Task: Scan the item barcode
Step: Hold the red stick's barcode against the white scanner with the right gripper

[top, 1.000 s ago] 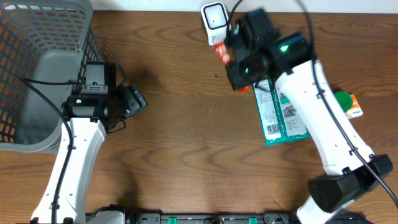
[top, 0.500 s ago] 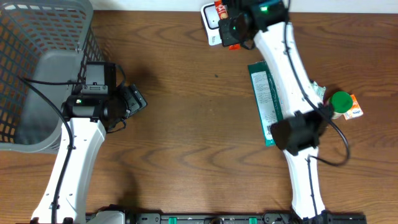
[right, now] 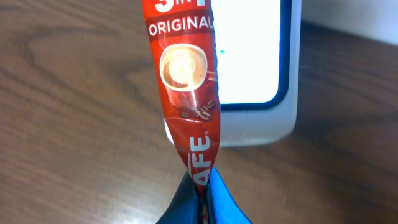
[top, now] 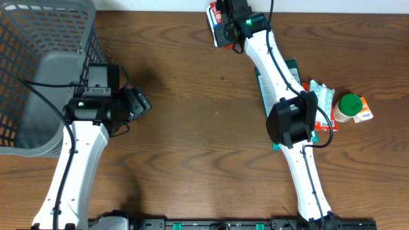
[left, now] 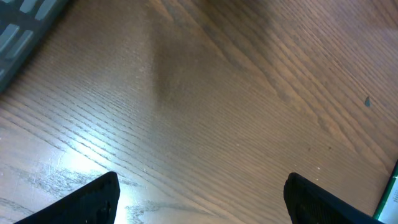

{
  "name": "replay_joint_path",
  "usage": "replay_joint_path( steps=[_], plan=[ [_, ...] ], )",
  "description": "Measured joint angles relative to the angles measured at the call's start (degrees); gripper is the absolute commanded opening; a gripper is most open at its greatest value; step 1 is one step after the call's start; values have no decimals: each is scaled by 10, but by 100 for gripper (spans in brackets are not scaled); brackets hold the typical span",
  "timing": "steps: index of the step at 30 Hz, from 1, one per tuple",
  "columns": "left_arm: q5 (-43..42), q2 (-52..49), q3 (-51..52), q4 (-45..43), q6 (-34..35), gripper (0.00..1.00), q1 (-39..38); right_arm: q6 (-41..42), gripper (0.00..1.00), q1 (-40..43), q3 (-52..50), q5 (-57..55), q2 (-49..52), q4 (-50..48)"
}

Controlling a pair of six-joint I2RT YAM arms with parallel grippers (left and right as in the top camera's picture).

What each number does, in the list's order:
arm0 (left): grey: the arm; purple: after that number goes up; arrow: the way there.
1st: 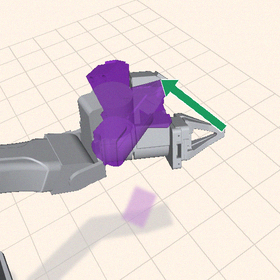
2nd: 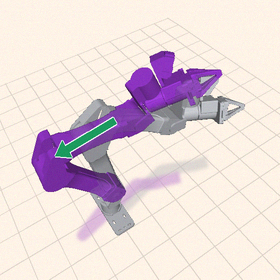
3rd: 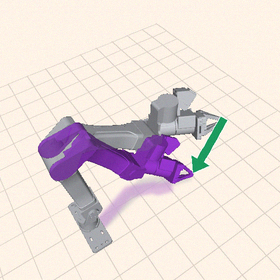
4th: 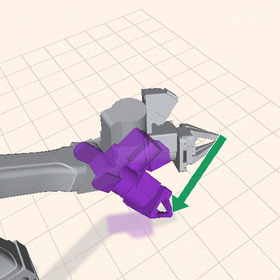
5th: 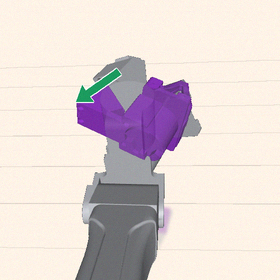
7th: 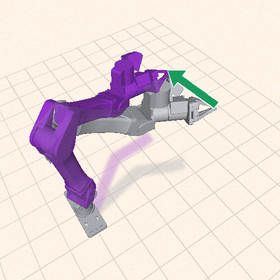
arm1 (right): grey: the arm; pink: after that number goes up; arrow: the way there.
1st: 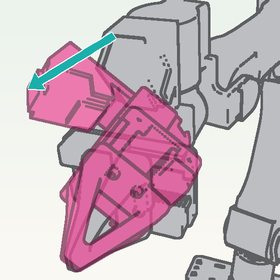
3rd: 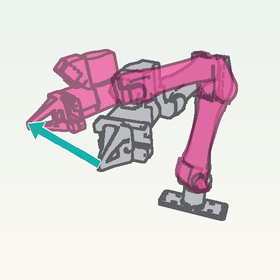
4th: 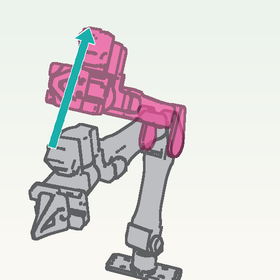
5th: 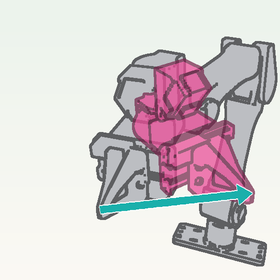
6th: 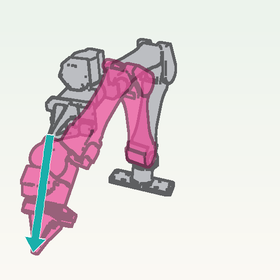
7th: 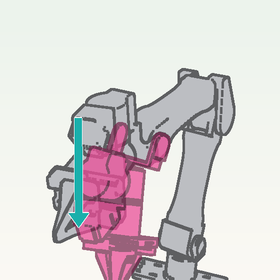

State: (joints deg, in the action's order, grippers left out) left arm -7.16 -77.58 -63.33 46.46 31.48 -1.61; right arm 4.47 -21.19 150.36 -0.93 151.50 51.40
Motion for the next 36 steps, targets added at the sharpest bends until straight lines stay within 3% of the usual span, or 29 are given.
replay_joint_path(
  steps=[7,27,36],
  plan=[
    [0,0,0,0,0,85,0,5,1,0,-6,-24,8,-37],
    [0,0,0,0,0,85,0,17,1,0,-29,-43,9,-28],
    [0,0,0,0,0,85,0,19,1,17,-31,-31,-43,60]
  ],
)
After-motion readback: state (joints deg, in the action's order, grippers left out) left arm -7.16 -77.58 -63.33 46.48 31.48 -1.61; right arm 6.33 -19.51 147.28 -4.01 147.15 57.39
